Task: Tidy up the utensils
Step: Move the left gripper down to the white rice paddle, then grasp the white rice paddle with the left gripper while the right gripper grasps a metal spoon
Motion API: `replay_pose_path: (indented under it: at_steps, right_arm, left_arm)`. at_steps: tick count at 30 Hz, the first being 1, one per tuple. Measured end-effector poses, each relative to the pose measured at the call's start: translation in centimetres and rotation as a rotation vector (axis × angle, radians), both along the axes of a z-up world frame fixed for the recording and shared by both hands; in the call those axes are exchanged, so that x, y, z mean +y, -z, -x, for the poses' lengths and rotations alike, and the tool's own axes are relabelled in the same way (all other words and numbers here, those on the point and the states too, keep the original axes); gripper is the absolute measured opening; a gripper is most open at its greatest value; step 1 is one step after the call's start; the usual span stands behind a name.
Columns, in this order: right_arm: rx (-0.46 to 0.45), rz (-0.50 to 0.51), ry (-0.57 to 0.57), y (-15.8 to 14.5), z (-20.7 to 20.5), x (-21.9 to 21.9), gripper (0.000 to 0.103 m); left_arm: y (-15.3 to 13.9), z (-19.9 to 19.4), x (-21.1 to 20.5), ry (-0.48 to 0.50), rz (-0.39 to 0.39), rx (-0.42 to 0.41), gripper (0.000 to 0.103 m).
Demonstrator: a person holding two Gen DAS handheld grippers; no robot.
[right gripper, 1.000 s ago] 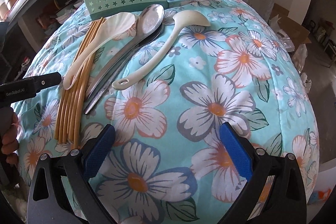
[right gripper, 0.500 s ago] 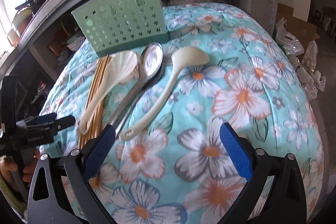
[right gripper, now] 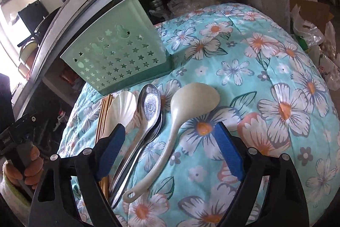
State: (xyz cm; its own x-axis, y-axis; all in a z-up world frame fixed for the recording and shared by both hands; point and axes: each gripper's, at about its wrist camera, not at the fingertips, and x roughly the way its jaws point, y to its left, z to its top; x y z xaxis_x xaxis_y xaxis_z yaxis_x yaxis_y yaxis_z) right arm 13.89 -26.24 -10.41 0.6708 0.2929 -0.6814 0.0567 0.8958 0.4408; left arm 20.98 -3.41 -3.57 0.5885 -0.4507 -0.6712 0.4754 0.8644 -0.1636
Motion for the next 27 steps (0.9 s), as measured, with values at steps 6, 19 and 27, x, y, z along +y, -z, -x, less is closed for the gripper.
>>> replay_pose_path:
  at_steps: [6, 19, 27]
  right_arm:
    - [0.012, -0.066, 0.001, 1.2, -0.1, -1.3, 0.076]
    - [-0.003, -0.097, -0.011, 1.8, -0.3, -1.7, 0.076]
    - [-0.012, -0.081, -0.014, 1.8, -0.2, -1.6, 0.076]
  left_arm:
    - [1.5, -2.0, -4.1, 0.143, -0.094, 0.008, 0.072]
    - [6.6, -7.6, -6.1, 0.234, -0.217, 0.262, 0.05]
    - [6.5, -8.2, -5.9, 0.295, -0.152, 0.338, 0.043]
